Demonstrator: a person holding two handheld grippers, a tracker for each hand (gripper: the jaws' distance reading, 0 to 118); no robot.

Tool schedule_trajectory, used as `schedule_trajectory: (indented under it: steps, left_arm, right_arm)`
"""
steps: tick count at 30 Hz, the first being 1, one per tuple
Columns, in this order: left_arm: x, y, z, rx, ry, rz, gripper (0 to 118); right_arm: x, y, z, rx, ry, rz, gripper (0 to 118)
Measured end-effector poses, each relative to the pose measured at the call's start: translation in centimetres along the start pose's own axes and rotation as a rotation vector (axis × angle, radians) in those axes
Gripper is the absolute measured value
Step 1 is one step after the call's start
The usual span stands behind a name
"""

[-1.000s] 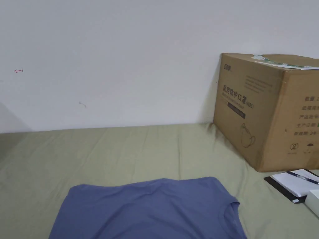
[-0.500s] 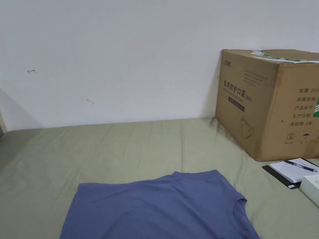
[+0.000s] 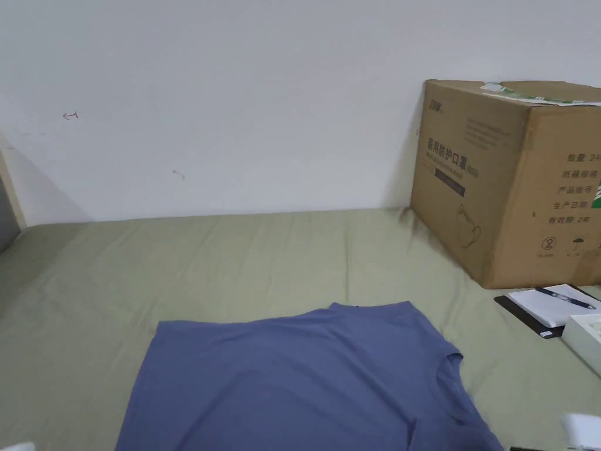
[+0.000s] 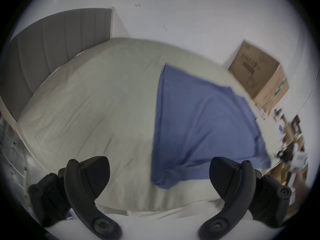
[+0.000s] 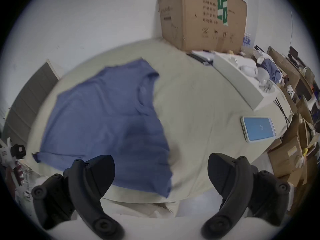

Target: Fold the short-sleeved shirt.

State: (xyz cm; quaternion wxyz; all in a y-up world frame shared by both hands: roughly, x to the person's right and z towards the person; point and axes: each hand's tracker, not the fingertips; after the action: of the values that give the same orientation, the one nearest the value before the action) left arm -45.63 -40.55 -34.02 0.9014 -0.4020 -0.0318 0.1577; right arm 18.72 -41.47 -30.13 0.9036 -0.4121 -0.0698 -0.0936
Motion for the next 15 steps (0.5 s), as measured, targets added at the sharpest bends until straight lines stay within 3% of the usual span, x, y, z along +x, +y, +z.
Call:
schedule_trajectory:
  steps: [5, 6, 7, 8, 10, 11, 12, 14, 15]
  left_arm:
    - [3.6, 0.0, 6.4, 0.18, -0.07, -0.068, 110]
    - [4.3, -0.5, 7.6, 0.238, -0.082, -0.096, 103]
    - [4.9, -1.2, 9.0, 0.313, -0.084, -0.12, 85]
    - [4.8, -1.6, 9.2, 0.373, -0.083, -0.136, 85]
    - [5.7, -2.9, 10.6, 0.438, -0.055, -0.155, 65]
    - [6.1, -3.2, 10.7, 0.432, -0.03, -0.171, 5]
    - [6.3, -3.3, 10.9, 0.423, 0.013, -0.194, 0]
    - [5.9, -3.2, 10.8, 0.376, -0.078, -0.185, 0]
    - [5.9, -3.2, 10.9, 0.381, -0.057, -0.188, 0]
  right_arm:
    - [-5.5, 0.6, 7.2, 0.296, 0.151, 0.084, 105]
    - [-6.7, 0.2, 8.8, 0.396, 0.186, 0.094, 96]
    - [-8.0, -0.2, 10.2, 0.475, 0.225, 0.108, 80]
    - [-9.0, -0.6, 11.2, 0.536, 0.251, 0.117, 70]
    - [-11.1, -1.4, 12.6, 0.615, 0.242, 0.124, 52]
    - [-11.8, -1.5, 12.5, 0.602, 0.229, 0.125, 2]
    - [-12.1, -1.6, 12.8, 0.604, 0.185, 0.125, 0]
    - [-12.4, -1.1, 12.0, 0.512, 0.325, 0.185, 0]
    - [-12.7, -1.4, 11.0, 0.482, 0.313, 0.209, 0]
